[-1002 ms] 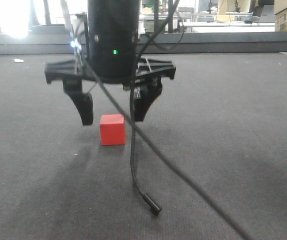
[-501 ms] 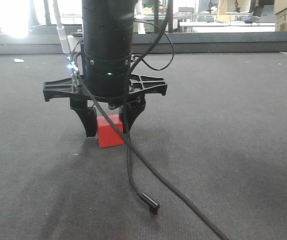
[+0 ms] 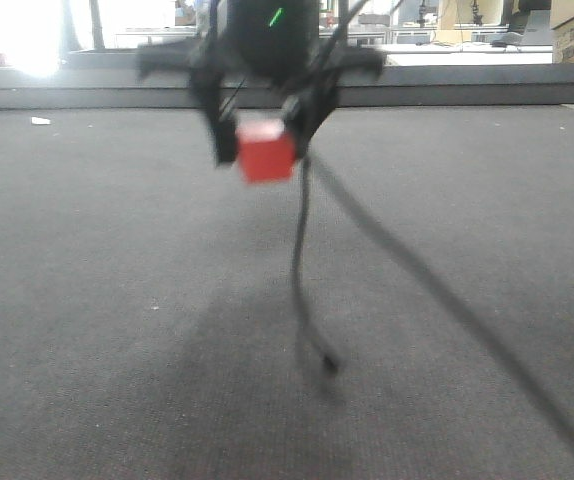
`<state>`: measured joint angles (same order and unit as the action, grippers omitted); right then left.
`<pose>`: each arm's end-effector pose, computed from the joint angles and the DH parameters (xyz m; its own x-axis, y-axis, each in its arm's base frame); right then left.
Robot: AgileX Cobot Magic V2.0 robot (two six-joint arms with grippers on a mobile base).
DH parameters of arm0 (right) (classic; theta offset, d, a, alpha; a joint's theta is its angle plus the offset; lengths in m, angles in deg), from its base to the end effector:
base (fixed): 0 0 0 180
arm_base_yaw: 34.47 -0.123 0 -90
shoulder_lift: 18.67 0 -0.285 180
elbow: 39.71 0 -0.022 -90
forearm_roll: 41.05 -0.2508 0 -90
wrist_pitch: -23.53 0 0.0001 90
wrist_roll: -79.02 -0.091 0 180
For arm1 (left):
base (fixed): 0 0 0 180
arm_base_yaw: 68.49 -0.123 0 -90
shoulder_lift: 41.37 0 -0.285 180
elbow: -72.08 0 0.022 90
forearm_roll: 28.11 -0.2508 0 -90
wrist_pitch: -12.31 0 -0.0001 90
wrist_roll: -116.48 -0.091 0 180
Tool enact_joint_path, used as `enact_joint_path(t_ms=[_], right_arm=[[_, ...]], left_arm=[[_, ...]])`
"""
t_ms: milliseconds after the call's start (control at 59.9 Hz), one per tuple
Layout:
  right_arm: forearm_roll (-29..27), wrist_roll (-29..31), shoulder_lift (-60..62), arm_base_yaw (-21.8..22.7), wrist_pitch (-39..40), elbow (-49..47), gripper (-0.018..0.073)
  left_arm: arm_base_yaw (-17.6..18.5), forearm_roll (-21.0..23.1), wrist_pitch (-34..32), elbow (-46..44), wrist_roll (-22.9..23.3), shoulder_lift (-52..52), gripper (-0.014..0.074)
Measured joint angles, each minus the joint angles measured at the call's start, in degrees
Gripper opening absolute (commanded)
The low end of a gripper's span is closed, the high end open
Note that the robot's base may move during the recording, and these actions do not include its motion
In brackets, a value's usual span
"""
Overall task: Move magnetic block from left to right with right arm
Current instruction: 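Close the right gripper around the red cube, then lift the red cube off the table with the right gripper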
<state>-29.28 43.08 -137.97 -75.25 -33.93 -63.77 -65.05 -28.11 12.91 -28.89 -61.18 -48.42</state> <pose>0.3381 0.2710 0.2912 -0.8697 -0.1087 -0.4814 -0.1767 0.9794 0.0981 0.0566 -0.0034 0.2022 0.0553 -0.0442 -0.9975 0.0623 0.9972 -0.0408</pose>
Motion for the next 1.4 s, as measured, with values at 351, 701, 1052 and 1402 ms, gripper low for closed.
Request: enact_joint_path(t_ms=[351, 701, 1052, 1402], right_arm=[[0.00, 10.60, 17.59, 8.99, 4.39, 17.95, 0.0174], [-0.36, 12.58, 41.67, 17.37, 17.07, 45.89, 0.0174], [-0.58, 14.75, 65.95, 17.60, 21.13, 60.80, 0.0174], [-0.58, 15.47, 85.61, 17.60, 21.13, 62.46, 0.0174]], left_arm=[[0.00, 0.00, 0.00, 0.00, 0.00, 0.00, -0.0116], [0.00, 0.00, 0.00, 0.00, 0.00, 0.00, -0.0116], [0.00, 0.00, 0.00, 0.00, 0.00, 0.00, -0.0116], [0.00, 0.00, 0.00, 0.00, 0.00, 0.00, -0.0116]])
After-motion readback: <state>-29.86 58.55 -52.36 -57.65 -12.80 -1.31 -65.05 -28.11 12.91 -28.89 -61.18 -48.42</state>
